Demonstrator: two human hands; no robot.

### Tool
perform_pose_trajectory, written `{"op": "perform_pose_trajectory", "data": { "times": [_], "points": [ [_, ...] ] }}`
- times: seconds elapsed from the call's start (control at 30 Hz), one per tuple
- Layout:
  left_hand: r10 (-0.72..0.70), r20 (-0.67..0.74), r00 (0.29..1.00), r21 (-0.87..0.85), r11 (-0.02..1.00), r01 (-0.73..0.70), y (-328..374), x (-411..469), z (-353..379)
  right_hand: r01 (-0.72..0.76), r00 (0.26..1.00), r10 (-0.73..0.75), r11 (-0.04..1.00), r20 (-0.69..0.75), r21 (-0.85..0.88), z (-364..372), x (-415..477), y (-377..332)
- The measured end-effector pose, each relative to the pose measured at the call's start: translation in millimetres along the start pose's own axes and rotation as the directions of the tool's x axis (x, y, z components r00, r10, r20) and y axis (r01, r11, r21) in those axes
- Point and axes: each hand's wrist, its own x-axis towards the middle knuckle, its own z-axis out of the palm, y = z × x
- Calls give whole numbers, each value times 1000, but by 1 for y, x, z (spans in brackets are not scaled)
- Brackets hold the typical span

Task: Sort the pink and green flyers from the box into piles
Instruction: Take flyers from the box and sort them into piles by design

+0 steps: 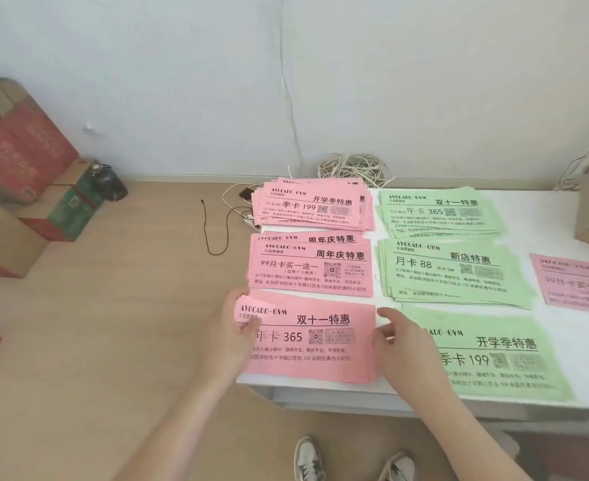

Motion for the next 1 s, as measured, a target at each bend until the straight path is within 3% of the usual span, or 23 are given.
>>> {"op": "perform_pose_trajectory", "data": {
  "times": [0.07,0.17,0.27,0.33,0.47,0.57,0.67,0.77,0.87,1.0],
  "points": [
    [236,-75,969,248,946,-211,-5,-1,3,131,972,-174,960,-158,-248,1,-5,2],
    [480,62,875,471,759,-450,-10,-3,8,362,873,-463,828,-157,-427,11,-8,5],
    [500,199,843,599,619,-508,-8,-15,16,454,863,-502,726,52,-516,19,-14,6],
    [495,197,846,664,568,-487,-6,-22,19,472,874,-454,713,171,-519,20,-16,9],
    [477,187,859,747,499,-440,0,-25,25,485,873,-442,744,206,-459,4,-14,14],
    [451,201,870,745,507,-435,20,-22,36,421,907,-393,836,152,-352,-28,-12,23],
    [519,232,823,624,570,-535,58,-24,57,340,934,-357,891,0,-301,-75,-5,50],
    [628,298,719,478,554,-681,111,-29,96,213,958,-261,925,-120,-316,-126,4,89],
    [688,421,591,358,472,-806,171,-35,150,66,979,-132,924,-152,-376,-170,14,138],
    [621,643,449,309,326,-893,243,-41,236,-116,981,36,900,-192,-420,-210,26,194]
  ]
}}
